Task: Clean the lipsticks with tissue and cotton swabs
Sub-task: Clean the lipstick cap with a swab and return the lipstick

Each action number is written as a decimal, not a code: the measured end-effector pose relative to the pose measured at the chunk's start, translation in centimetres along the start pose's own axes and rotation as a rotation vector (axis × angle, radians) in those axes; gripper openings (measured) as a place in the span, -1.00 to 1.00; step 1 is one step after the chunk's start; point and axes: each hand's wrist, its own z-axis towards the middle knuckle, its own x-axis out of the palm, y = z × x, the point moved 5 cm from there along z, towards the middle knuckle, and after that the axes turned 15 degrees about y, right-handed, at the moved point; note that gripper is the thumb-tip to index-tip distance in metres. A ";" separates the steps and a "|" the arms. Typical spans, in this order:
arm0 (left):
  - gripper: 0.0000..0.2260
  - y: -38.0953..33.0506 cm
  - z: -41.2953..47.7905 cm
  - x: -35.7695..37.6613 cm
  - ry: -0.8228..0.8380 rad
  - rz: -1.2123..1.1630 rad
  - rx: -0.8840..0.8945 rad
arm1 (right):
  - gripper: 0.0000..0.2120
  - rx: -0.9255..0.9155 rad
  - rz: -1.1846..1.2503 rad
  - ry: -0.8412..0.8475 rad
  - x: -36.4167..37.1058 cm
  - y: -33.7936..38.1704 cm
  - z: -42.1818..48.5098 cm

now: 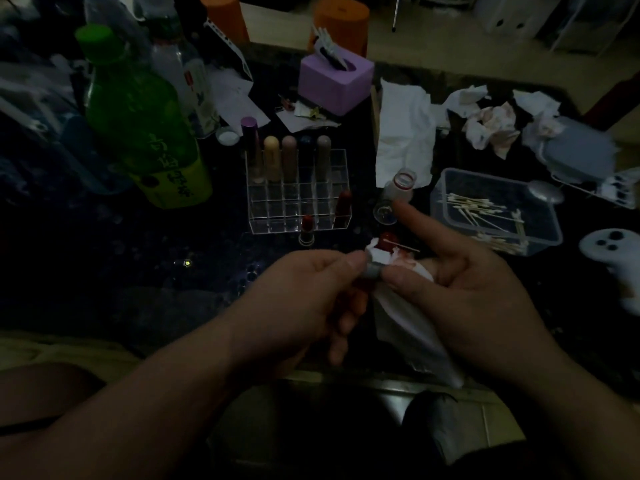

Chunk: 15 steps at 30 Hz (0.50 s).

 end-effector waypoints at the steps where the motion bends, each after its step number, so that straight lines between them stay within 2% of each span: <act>1: -0.74 -0.1 -0.2 -0.3 -0.050 0.188 0.056 | -0.40 0.056 0.095 0.024 0.0 -0.4 0.2; 3: -0.83 -0.7 -0.9 -0.4 -0.136 0.653 0.209 | -0.41 0.184 0.358 0.072 0.1 -1.6 0.5; 5: -0.84 -1.3 -1.4 0.0 -0.164 1.051 0.372 | -0.45 0.275 0.542 0.120 0.1 -2.4 0.7; 7: -0.80 -1.3 -1.4 0.1 -0.177 1.188 0.437 | -0.46 0.277 0.559 0.137 -0.2 -2.3 0.8; 9: -0.85 -1.3 -1.2 -0.1 -0.198 1.076 0.402 | -0.44 0.215 0.453 0.106 -0.5 -1.8 0.8; 11: -0.91 -1.2 -0.8 -0.7 -0.185 0.694 0.238 | -0.43 0.102 0.209 0.062 -0.4 -1.1 0.6; 13: -0.69 0.0 -0.3 -1.1 -0.080 0.206 -0.024 | -0.44 -0.038 -0.004 0.020 0.1 -0.2 0.2; 15: -0.57 0.7 -0.4 -0.1 0.099 -0.124 -0.209 | -0.46 -0.169 -0.142 -0.019 0.6 0.5 -0.2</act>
